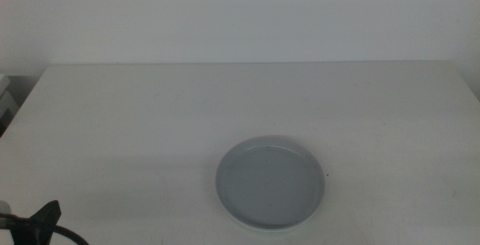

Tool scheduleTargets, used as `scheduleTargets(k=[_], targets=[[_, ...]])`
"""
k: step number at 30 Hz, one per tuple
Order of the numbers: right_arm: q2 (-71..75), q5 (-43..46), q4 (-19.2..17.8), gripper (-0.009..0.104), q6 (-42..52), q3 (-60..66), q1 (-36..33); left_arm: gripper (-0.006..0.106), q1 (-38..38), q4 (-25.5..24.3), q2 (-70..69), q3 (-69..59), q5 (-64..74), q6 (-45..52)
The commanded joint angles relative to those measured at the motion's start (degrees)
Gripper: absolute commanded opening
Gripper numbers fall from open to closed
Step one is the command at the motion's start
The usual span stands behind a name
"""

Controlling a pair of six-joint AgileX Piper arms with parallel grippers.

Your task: Stack the three bowls on top of each other.

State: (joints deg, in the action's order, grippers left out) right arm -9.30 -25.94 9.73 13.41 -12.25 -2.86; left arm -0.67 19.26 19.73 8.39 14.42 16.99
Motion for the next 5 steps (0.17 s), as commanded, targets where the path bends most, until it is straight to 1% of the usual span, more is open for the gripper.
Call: scheduleTargets(k=[1,5], targets=[[-0.55,4.16,-0.03,0.056,0.18,-1.43,0.53,0.101,0.01,0.95,-0.15,1.54,-4.30,-0.52],[-0.55,4.16,-0.03,0.056,0.18,-1.43,0.53,0.101,0.01,0.95,-0.35,1.54,-4.30,-0.52]])
